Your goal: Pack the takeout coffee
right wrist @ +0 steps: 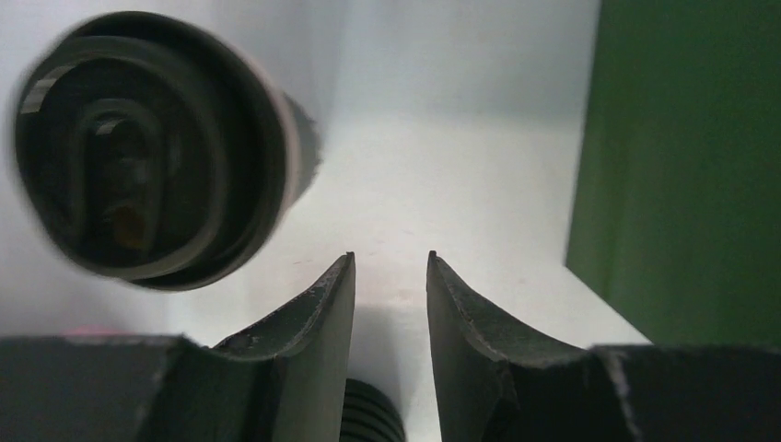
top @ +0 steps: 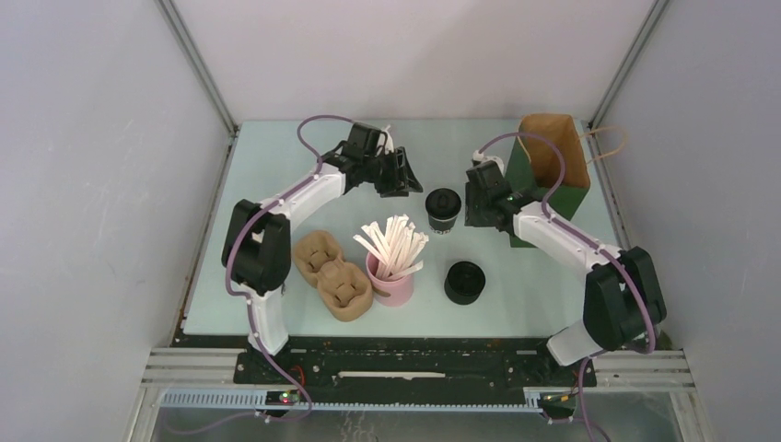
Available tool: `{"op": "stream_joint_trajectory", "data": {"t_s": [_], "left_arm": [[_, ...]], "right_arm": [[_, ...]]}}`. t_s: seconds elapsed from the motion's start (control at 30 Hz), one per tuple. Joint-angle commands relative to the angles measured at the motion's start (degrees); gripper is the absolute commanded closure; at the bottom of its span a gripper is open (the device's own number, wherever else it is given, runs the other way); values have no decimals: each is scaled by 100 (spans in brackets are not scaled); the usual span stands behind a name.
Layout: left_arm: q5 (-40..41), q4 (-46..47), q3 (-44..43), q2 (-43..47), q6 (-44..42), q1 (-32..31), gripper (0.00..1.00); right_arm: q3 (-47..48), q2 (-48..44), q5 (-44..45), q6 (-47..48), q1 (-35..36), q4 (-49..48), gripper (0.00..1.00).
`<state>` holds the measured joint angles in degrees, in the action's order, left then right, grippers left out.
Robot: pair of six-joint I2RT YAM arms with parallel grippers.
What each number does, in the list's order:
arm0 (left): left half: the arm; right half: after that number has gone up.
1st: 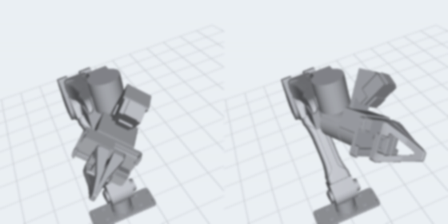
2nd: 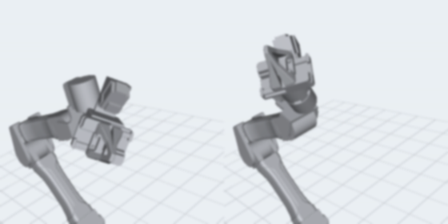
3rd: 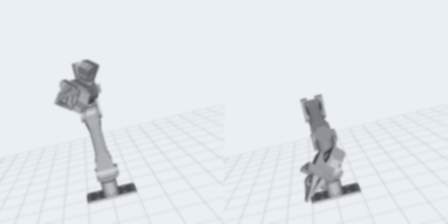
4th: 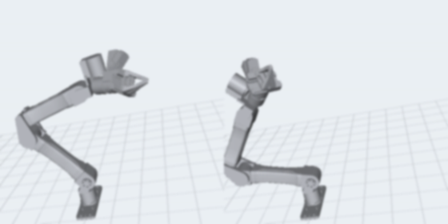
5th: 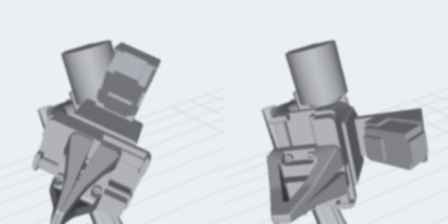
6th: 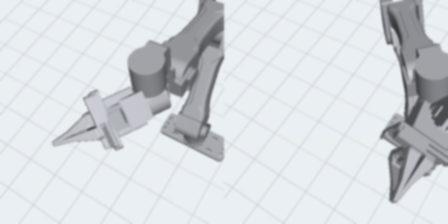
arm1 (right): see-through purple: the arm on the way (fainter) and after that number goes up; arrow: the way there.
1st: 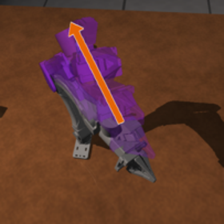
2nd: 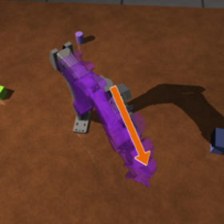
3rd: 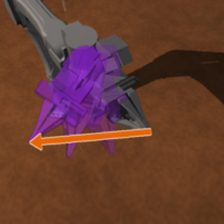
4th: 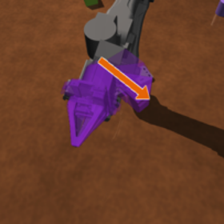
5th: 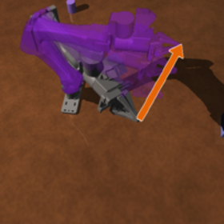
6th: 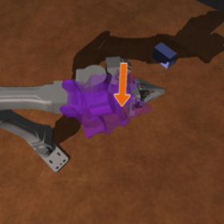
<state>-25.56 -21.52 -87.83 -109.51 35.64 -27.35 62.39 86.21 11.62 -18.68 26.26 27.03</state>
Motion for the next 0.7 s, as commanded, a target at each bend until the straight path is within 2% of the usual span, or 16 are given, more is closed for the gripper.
{"op": "stream_joint_trajectory", "data": {"t_s": [0.0, 0.43, 0.67], "left_arm": [[-46, 200, 140, 312, -2, -7, 47], [-89, 196, 223, 439, -65, 2, 43], [-124, 205, 269, 510, -72, 11, 43]], "right_arm": [[157, 192, 1361, 242, -24, 329, 57], [-18, 1038, 1987, 356, -139, -171, 55], [-26, 1331, 2455, 239, -221, -91, 55]]}}
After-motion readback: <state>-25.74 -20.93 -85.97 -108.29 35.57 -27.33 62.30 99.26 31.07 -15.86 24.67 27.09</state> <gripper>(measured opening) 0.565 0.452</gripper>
